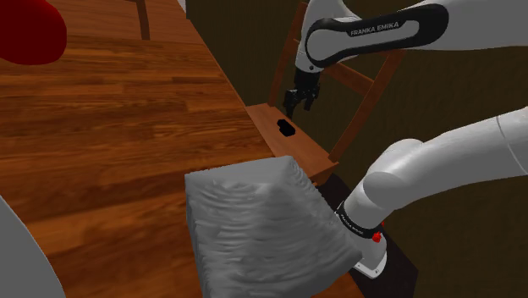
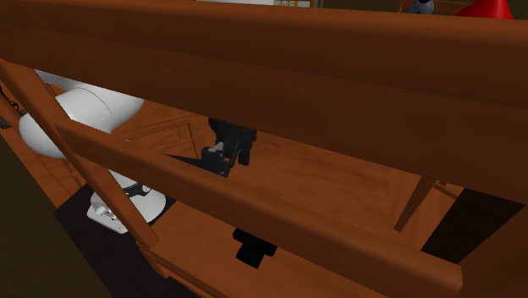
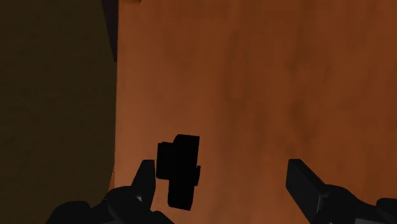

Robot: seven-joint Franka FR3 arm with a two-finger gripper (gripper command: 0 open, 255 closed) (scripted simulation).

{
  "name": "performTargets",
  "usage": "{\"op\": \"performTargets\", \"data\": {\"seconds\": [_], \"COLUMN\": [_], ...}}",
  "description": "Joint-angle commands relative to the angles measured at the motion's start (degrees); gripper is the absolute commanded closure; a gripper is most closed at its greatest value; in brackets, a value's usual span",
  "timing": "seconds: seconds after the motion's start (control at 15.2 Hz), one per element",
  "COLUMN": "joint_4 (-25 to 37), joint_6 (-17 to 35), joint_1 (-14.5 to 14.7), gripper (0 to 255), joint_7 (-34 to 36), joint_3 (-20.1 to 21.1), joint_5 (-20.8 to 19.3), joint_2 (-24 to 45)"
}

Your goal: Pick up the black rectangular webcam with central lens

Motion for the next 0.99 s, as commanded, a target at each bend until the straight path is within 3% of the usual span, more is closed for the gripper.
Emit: {"op": "performTargets", "data": {"seconds": [0.0, 0.4, 0.92], "joint_4": [-0.49, -0.21, -2.08], "joint_6": [4.65, 18.19, 26.05], "joint_1": [-0.83, -2.35, -2.26], "gripper": [0, 0, 0], "joint_7": [-0.45, -2.61, -3.38], "joint_3": [-1.60, -6.17, -7.08], "joint_5": [-0.05, 1.73, 2.66], "joint_2": [3.23, 15.01, 20.84]}}
